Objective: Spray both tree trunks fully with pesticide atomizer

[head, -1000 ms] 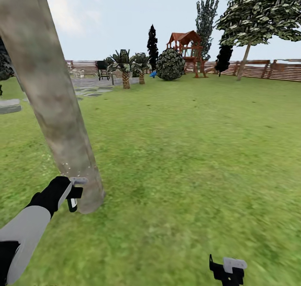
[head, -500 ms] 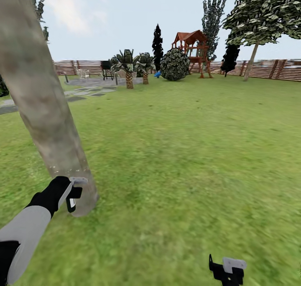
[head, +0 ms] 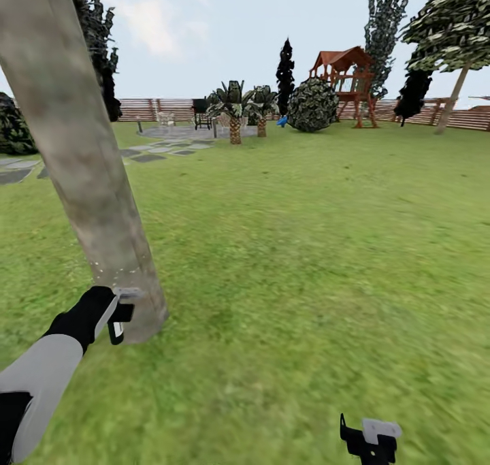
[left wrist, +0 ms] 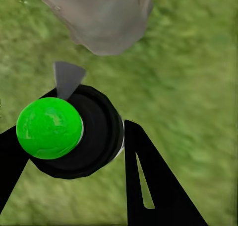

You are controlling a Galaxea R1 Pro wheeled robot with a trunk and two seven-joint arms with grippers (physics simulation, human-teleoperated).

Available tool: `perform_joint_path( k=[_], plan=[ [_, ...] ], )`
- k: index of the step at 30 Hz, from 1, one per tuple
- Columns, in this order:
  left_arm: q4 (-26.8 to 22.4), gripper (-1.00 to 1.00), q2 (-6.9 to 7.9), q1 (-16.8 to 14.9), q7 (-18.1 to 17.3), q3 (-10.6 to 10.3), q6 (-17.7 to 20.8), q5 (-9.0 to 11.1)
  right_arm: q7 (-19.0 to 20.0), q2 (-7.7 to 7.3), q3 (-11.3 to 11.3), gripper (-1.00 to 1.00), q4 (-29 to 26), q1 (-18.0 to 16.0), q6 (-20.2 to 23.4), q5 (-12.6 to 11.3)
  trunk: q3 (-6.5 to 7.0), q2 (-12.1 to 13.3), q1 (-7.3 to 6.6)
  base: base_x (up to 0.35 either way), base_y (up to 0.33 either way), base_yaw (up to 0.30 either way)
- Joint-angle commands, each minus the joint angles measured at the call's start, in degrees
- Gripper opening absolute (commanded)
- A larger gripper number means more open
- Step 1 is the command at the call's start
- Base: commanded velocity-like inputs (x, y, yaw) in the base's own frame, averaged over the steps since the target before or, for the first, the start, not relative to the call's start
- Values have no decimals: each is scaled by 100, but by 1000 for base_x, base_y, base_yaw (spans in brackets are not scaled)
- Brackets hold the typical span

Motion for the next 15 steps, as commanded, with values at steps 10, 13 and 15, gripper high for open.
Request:
perform_joint_path(
  k=[10, 13, 15],
  plan=[
    [-200, -100, 4, -26, -10, 97, 35, -20, -29, 7, -31, 100, 11, -3, -10, 61, -5, -2, -1, 0, -277, 278],
    [-203, -100, 2, -104, 67, 107, 43, -21, -28, 7, -31, 100, 11, -3, -10, 61, -5, -2, -1, 10, -277, 260],
    [-203, -100, 1, -197, 195, 108, 49, -20, -27, 6, -31, 100, 11, -3, -10, 61, -5, -2, -1, 90, -275, 101]
  ],
)
